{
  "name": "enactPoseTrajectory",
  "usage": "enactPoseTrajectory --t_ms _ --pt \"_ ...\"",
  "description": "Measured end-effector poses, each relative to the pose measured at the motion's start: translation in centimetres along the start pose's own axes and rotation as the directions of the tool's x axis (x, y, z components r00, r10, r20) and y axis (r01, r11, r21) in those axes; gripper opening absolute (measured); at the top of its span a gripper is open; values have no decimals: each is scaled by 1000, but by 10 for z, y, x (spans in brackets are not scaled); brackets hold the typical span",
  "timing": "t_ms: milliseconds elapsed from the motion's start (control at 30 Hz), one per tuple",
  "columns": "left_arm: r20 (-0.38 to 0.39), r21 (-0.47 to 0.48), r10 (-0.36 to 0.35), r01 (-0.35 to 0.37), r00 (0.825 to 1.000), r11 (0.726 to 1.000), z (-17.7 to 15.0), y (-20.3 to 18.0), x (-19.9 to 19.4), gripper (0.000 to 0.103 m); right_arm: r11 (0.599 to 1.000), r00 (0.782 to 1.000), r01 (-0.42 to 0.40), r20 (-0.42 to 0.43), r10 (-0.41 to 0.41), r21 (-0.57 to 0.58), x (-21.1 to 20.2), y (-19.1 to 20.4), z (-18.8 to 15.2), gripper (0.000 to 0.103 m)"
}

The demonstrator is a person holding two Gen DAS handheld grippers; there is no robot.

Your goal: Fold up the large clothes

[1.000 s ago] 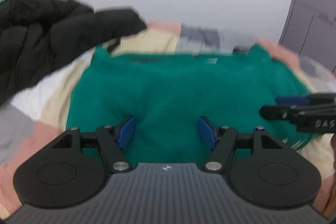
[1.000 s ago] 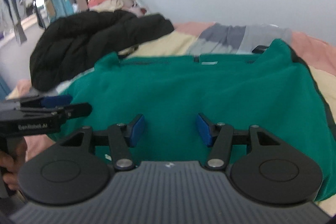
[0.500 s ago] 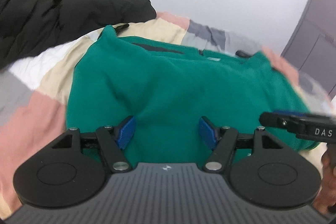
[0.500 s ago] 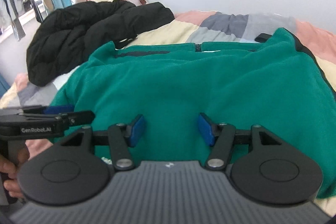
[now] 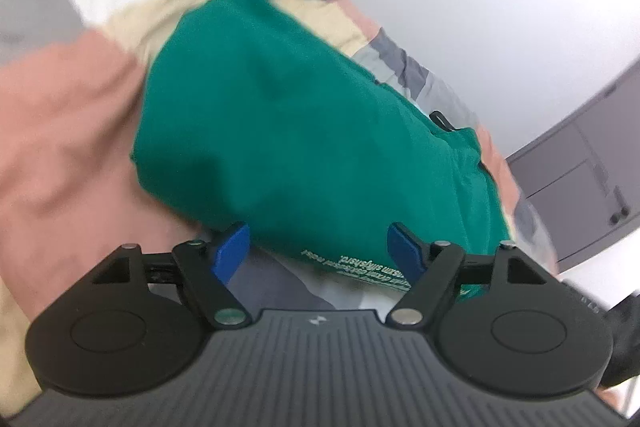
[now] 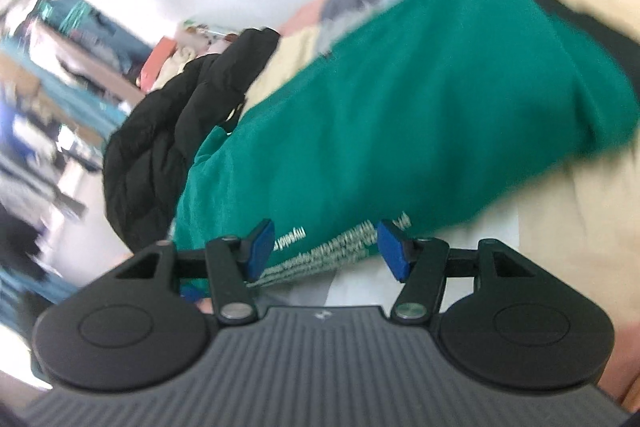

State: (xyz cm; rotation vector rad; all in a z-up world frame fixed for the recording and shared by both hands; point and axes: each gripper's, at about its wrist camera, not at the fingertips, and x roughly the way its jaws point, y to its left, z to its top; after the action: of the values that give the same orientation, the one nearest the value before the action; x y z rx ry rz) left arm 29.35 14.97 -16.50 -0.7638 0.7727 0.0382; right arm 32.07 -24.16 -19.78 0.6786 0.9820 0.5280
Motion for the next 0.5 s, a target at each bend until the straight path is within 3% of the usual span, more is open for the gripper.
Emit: enactPoseTrajectory --t_ms 67,133,233,333,500 --pt "-21 -57 -8 6 1000 998 2 9 4 85 997 1000 4 -21 -2 71 4 -11 -1 62" --pt "-36 -122 -16 11 999 992 5 20 10 86 990 1000 -1 -16 4 142 8 -20 0 91" --pt "-52 -234 -55 41 997 971 10 38 19 86 969 1000 -14 9 13 246 12 -34 1 90" --pt "-44 -358 -87 65 995 931 13 59 27 86 925 997 -41 81 11 378 14 -52 1 91" --pt "29 -424 -56 63 998 903 19 74 34 85 849 982 -50 179 -53 526 16 -81 4 92"
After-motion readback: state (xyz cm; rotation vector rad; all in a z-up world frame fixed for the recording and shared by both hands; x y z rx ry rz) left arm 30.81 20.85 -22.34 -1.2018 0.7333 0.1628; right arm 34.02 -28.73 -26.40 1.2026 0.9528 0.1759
